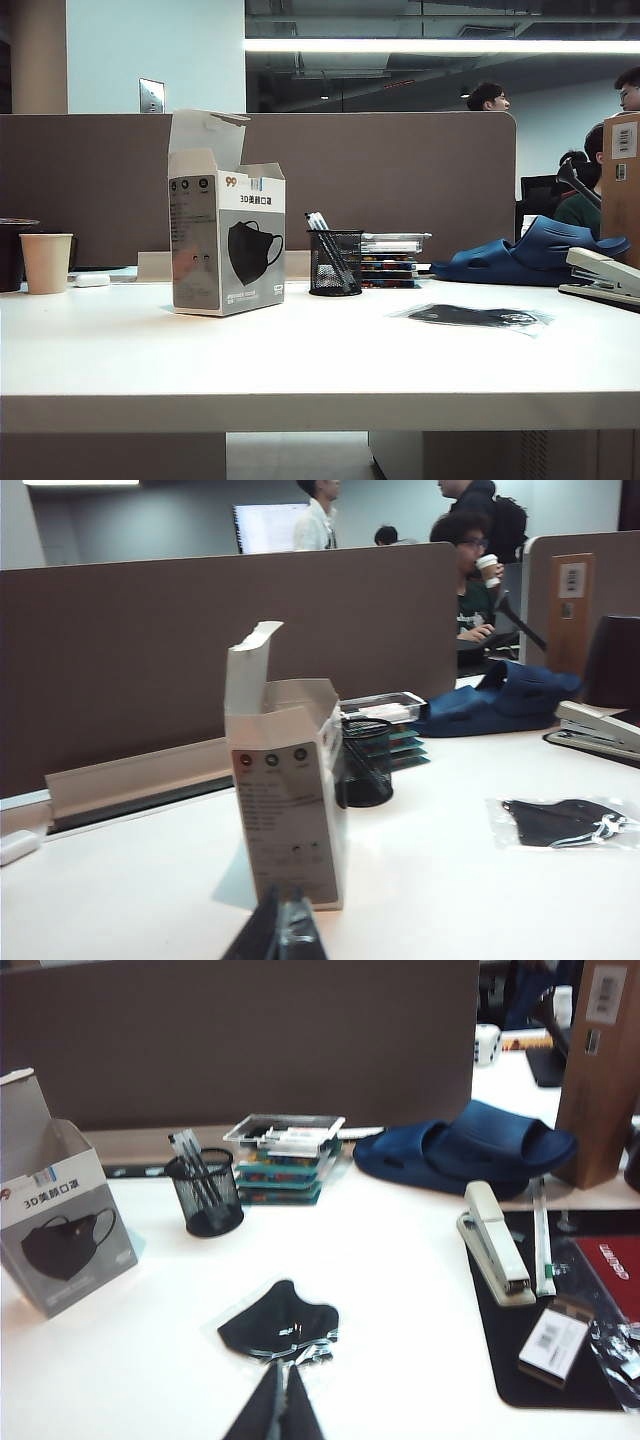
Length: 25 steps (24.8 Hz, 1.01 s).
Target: Put the mask into the mask box.
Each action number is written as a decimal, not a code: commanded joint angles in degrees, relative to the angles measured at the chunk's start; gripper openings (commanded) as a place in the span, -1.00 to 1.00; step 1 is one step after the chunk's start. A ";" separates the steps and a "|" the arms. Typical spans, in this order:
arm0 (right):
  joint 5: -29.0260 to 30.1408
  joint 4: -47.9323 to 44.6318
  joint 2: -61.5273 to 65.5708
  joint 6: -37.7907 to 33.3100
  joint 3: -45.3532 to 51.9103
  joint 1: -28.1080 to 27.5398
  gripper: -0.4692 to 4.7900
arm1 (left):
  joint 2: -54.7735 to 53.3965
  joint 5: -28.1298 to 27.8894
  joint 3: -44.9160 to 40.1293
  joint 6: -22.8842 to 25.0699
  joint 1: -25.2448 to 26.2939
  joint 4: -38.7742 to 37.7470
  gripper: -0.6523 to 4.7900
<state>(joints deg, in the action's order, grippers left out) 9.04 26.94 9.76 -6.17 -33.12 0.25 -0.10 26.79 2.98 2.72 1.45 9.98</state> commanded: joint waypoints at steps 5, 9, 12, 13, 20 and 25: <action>4.31 12.52 13.94 1.03 -15.12 0.09 -0.84 | -0.02 0.50 1.90 -0.22 0.02 -3.67 -0.78; 9.20 16.85 25.44 3.63 -23.69 0.11 -0.84 | -0.02 0.48 1.90 -0.22 0.02 -3.69 -0.78; 10.99 19.02 34.62 5.75 -28.81 0.11 -0.84 | -0.02 0.48 1.90 -0.20 0.02 -3.65 -0.78; 12.46 19.54 37.11 7.52 -29.90 0.13 -0.84 | -0.02 0.46 1.90 -0.20 0.02 -3.65 -0.78; 16.11 19.02 57.64 12.68 -35.82 0.17 -0.10 | -0.02 0.46 1.90 -0.20 0.02 -3.50 -0.78; 15.91 16.50 70.79 19.19 -37.11 1.95 1.00 | -0.02 0.37 1.90 -0.20 0.02 -3.50 -0.78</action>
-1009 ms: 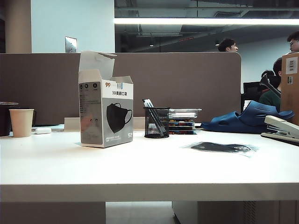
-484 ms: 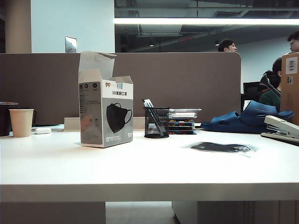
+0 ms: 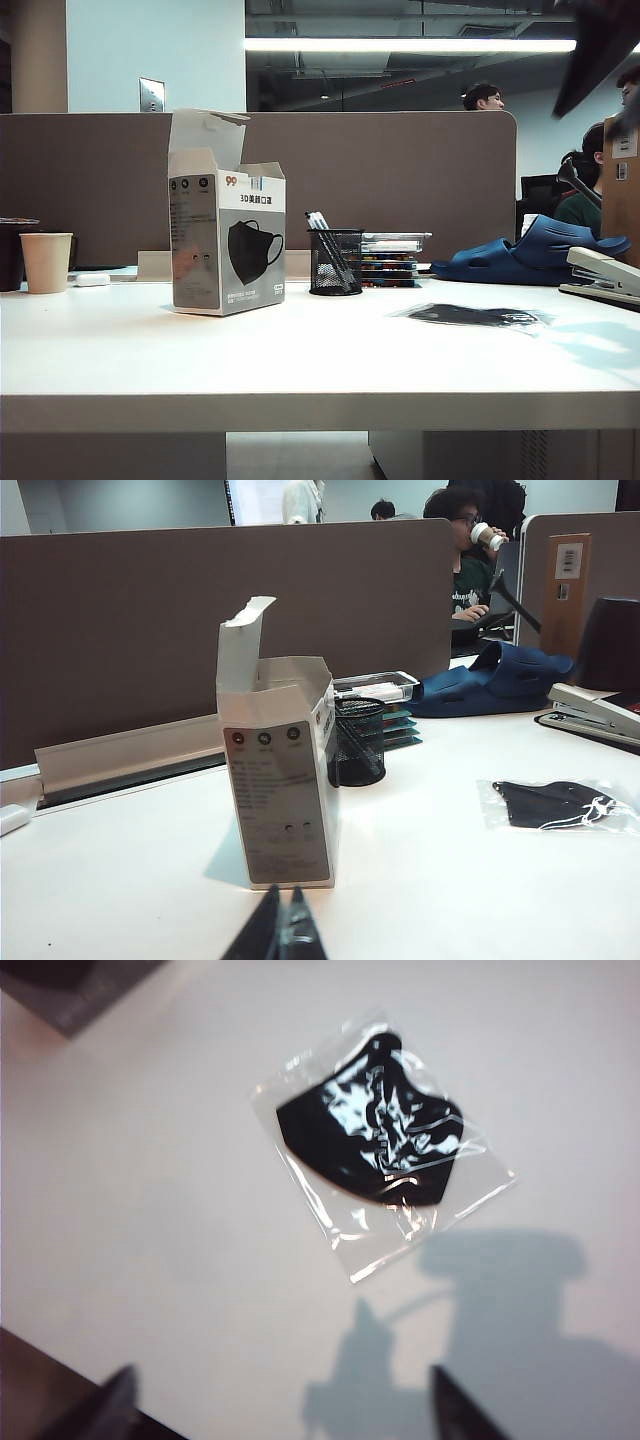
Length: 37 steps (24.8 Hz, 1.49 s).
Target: Put the mask into the mask box.
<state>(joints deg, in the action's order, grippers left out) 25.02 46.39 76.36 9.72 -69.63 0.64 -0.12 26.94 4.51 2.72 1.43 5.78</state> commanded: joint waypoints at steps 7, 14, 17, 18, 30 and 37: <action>-4.50 -18.58 16.35 4.46 -0.63 5.92 1.00 | 0.00 0.09 0.37 -0.20 0.07 0.68 -0.78; -4.44 -21.16 30.16 4.50 -6.60 6.91 1.00 | 0.00 0.17 0.37 -0.20 0.11 0.68 -0.78; -5.01 -20.92 34.40 4.52 -9.14 7.26 1.00 | 0.00 0.31 0.37 -0.20 0.11 0.68 -0.78; -6.73 -20.85 35.87 5.40 -9.73 7.65 1.00 | 0.00 0.31 0.37 -0.22 0.11 0.68 -0.78; -12.48 -16.72 41.99 7.04 -9.81 9.75 0.17 | 0.00 0.31 0.37 -0.20 0.07 0.74 -0.78; -12.26 -17.51 41.97 7.23 -9.81 10.78 -0.85 | 0.00 0.26 0.37 -0.20 0.07 0.76 -0.78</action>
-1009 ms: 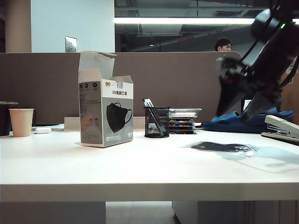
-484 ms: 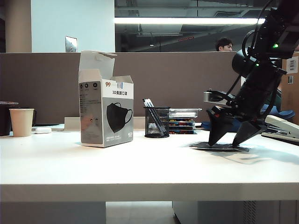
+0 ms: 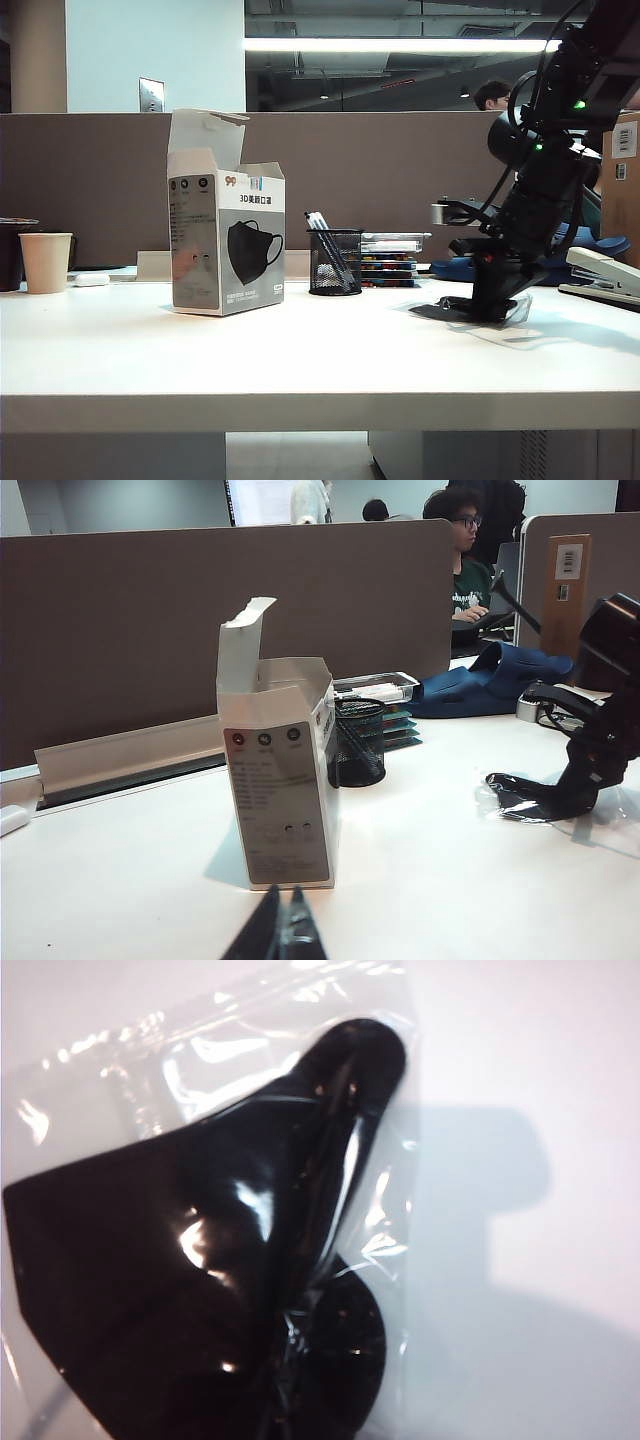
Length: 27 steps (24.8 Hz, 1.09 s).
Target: Put the mask into the mask box.
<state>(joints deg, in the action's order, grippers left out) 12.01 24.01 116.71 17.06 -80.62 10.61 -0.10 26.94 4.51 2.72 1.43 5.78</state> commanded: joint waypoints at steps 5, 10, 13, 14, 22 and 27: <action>3.48 3.15 1.07 -0.13 1.03 0.87 -0.85 | -0.02 0.07 0.37 -0.17 0.07 3.19 -0.78; 5.97 6.23 -0.28 -0.15 -4.55 1.05 -0.85 | -0.02 -3.32 1.27 -3.39 0.11 6.38 -0.78; 8.61 7.56 -0.98 -0.15 -7.52 1.05 -0.85 | -0.04 -3.98 2.36 -3.78 0.13 5.51 -0.78; 9.09 7.69 -1.22 -0.15 -8.26 1.05 -0.85 | -0.04 -4.35 2.73 -3.78 0.11 5.44 -0.78; 15.72 7.80 -4.87 -1.01 -13.49 1.14 -0.85 | -5.99 -5.16 10.01 -0.33 0.11 5.64 0.20; 20.17 6.27 -6.43 -2.25 -13.79 1.22 -0.85 | -16.68 -5.09 17.57 4.79 0.11 5.92 0.33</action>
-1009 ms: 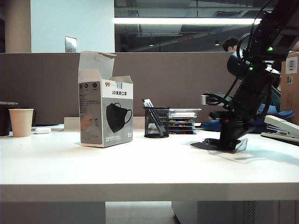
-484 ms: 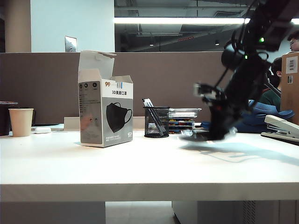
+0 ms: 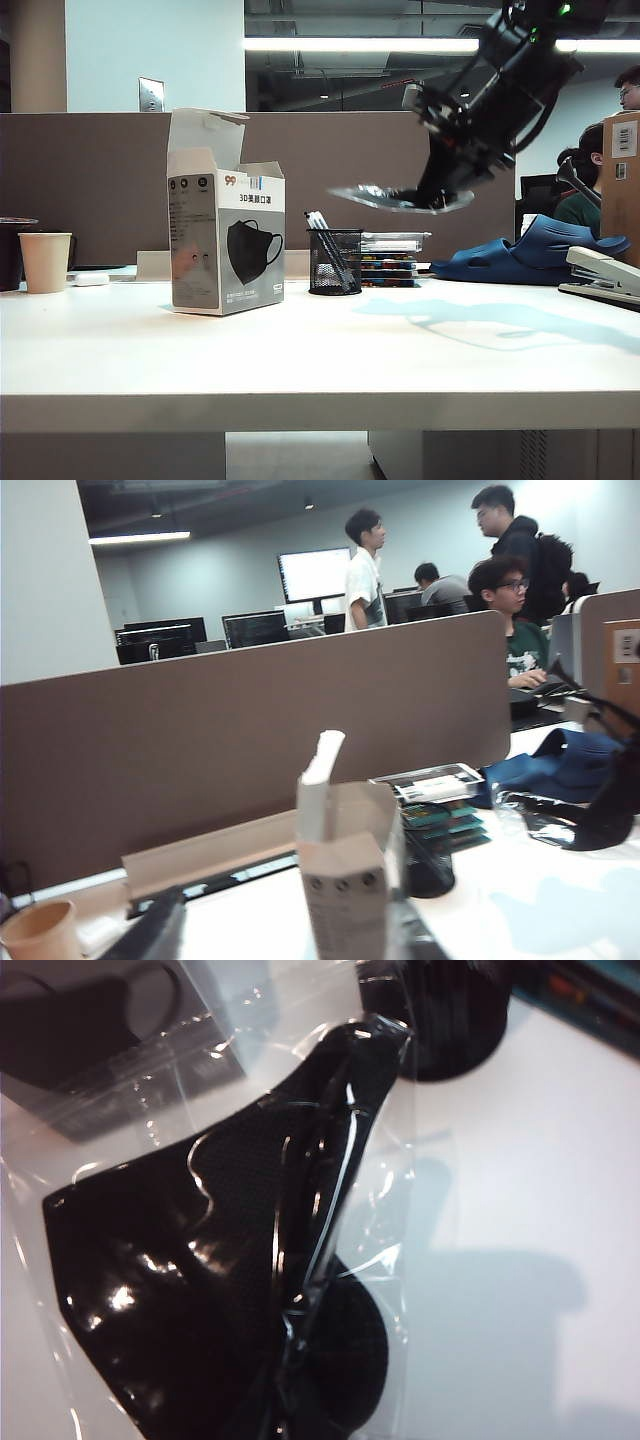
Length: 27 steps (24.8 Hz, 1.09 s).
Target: Put the mask into the mask box.
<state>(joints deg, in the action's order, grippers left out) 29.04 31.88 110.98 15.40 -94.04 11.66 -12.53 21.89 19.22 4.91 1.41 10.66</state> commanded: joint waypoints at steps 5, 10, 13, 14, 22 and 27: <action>8.63 -6.78 -1.03 -5.33 -0.37 0.17 -0.86 | -20.37 0.07 10.97 6.84 0.13 3.96 0.37; 10.08 -13.44 -1.03 -10.05 -0.37 0.20 -0.86 | -34.05 3.19 16.79 7.13 0.11 9.09 0.41; 13.25 -18.56 -1.03 -12.70 -0.37 0.20 -0.85 | -42.03 5.46 20.98 7.13 0.00 11.41 0.41; 13.55 -20.09 -1.03 -13.46 -0.37 0.20 -0.85 | -44.09 5.60 22.21 7.15 -0.11 11.87 0.41; 12.48 -37.33 -0.90 -18.84 -0.35 3.69 -0.86 | -63.84 8.98 34.42 8.55 -3.17 13.84 0.41; 10.49 -38.77 -0.63 -18.84 -0.35 5.42 -0.86 | -68.87 9.20 36.04 10.10 -5.46 13.84 0.41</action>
<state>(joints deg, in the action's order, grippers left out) 40.07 -4.97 110.45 -3.40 -94.08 16.56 -80.88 30.76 54.92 13.56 -3.38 24.12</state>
